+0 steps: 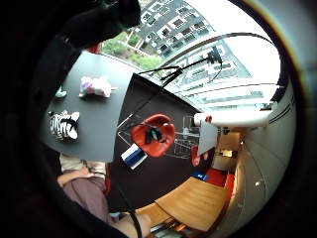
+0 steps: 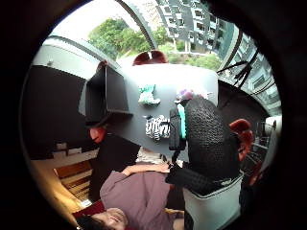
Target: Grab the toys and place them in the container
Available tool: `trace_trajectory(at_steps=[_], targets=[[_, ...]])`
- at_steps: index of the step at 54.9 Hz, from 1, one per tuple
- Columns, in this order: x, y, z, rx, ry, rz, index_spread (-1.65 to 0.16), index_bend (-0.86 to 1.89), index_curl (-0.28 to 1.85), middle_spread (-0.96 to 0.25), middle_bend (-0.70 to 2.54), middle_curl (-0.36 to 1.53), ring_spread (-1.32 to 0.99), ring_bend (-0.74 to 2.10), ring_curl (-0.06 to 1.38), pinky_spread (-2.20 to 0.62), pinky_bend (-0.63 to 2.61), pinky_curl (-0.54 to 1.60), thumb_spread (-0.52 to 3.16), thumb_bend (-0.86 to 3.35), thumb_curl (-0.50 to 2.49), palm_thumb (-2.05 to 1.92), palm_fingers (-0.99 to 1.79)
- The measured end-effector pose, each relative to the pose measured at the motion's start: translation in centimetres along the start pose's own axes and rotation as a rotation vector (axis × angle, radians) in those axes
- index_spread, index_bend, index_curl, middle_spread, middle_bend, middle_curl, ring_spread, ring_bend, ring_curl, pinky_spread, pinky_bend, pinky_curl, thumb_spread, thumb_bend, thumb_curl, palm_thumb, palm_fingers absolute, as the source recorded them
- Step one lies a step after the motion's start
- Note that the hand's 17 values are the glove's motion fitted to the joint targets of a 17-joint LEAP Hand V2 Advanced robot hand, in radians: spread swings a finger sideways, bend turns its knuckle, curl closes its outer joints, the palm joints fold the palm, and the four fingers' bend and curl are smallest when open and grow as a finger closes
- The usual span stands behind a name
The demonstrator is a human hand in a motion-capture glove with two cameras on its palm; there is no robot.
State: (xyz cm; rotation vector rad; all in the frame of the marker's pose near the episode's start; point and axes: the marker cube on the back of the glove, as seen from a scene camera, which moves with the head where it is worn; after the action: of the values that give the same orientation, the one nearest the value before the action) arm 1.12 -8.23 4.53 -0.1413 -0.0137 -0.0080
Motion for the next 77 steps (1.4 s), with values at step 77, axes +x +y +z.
trace_trajectory(at_steps=[77], targets=[[-2.2, -15.1, 32.5, -0.241, -0.15, -0.004, -0.27, 0.22, 0.23, -0.18, 0.31, 0.28, -0.02, 0.32, 0.29, -0.02, 0.88, 0.34, 1.14, 0.01, 0.29, 0.11, 0.31]])
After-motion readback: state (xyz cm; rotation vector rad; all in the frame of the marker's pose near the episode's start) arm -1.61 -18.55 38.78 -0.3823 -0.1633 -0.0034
